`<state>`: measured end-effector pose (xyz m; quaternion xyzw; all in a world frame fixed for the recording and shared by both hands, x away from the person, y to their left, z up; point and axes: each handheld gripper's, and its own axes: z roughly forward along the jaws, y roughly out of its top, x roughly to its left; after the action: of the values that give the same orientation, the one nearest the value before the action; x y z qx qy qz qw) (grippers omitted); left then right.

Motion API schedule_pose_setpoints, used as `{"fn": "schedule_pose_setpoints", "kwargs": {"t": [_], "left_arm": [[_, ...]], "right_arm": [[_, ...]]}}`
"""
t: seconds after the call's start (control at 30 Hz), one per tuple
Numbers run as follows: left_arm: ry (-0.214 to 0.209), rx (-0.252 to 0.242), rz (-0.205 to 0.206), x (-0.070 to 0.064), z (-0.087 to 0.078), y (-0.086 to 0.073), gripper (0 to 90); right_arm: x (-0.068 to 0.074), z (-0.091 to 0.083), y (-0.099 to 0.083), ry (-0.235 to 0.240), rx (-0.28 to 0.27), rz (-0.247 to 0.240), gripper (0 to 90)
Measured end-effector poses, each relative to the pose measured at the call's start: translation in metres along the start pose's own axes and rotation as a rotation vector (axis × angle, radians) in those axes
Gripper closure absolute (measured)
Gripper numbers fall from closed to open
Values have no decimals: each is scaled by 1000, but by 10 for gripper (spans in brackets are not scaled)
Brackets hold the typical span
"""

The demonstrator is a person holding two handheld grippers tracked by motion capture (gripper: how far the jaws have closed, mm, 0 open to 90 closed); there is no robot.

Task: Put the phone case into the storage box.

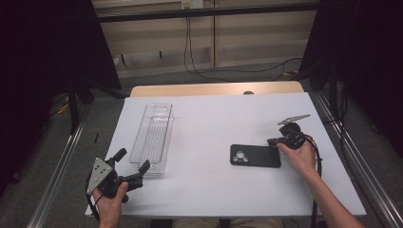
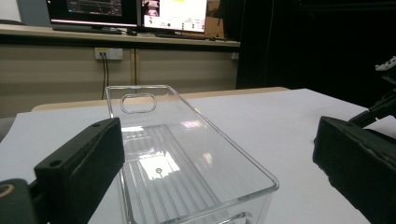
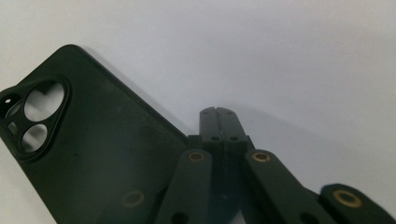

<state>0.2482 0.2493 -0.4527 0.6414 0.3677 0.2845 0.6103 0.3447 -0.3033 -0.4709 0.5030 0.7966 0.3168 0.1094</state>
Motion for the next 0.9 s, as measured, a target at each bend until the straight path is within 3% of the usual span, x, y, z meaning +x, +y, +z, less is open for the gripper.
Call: {"fn": "schedule_pose_setpoints", "kwargs": {"t": [0.1,0.73,0.9], "left_arm": [[4,-7,-3,-1,0,0,23],[3,-4,-1,-1,0,0,24],[0,-4,0,-1,0,0,24]], "right_arm": [[1,-3,-5,25,-13,-14,900],[10,-18,-23,39,-30,-13,900],[12,-20,-28,70,-43,-19,900]]}}
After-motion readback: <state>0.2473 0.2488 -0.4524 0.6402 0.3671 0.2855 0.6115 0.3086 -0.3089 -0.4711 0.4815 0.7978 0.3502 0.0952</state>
